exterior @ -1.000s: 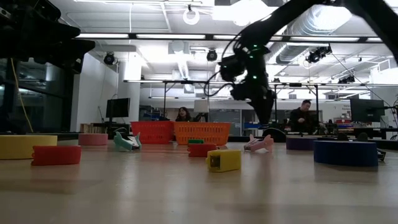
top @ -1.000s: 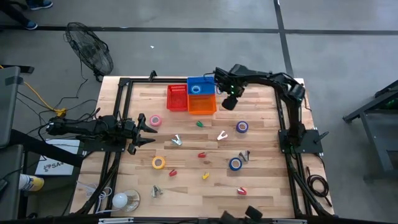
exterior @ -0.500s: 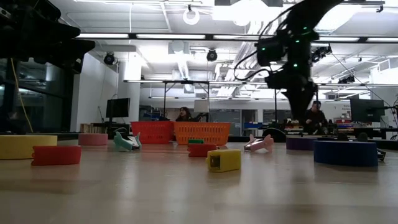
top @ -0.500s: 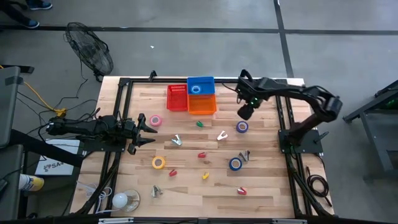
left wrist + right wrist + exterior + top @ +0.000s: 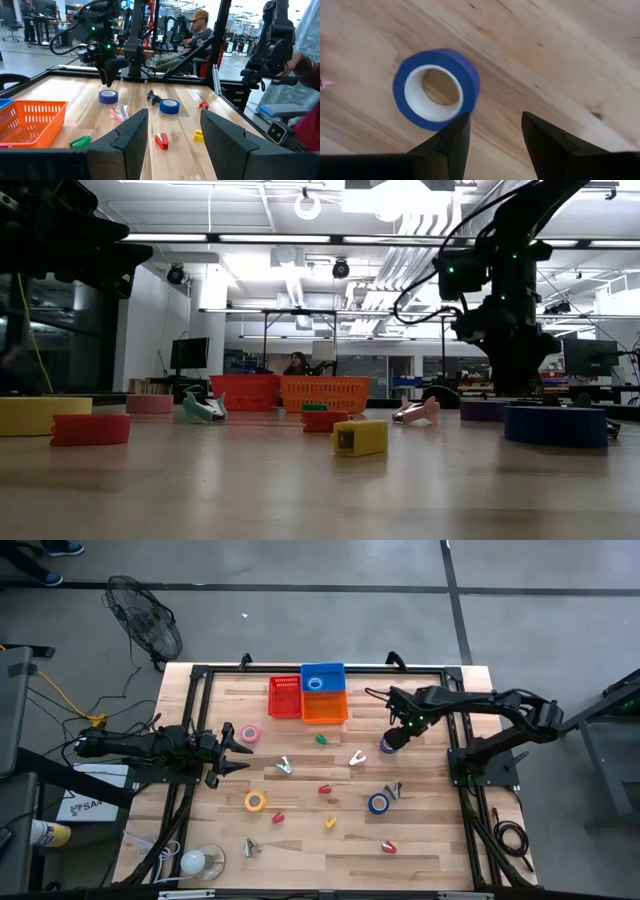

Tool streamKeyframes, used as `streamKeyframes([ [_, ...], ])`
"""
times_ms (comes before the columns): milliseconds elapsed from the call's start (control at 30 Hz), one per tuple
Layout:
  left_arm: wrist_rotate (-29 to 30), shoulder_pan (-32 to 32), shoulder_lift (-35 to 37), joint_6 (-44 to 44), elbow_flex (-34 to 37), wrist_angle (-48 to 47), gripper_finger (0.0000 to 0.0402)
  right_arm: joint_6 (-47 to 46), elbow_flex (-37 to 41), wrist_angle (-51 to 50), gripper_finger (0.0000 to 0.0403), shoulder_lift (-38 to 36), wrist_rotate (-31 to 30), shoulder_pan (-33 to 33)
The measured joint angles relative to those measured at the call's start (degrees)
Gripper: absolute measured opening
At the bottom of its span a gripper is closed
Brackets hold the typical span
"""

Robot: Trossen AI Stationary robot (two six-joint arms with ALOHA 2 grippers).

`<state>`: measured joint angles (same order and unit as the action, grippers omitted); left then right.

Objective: Pick and place Stapler, Stapler remover, tape
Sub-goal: Put the purple tape into the blue bin

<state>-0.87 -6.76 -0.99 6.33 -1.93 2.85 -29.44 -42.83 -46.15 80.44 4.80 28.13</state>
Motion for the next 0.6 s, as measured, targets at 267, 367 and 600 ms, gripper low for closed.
streamKeyframes([
  [267,0.0,0.0,0.02,0.0,-0.01,0.0,0.0179,-1.65,1.03,4.08,0.0169,0.0,-1.82,-0.93],
  [367,0.0,0.0,0.01,-0.01,0.0,0.0,0.0179,-2.15,1.03,5.45,0.0169,0.0,-1.86,-0.95],
  [600,0.0,0.0,0.02,-0.01,-0.01,0.0,0.0179,-3.45,1.03,5.35,0.0169,0.02,-4.23,-2.78],
])
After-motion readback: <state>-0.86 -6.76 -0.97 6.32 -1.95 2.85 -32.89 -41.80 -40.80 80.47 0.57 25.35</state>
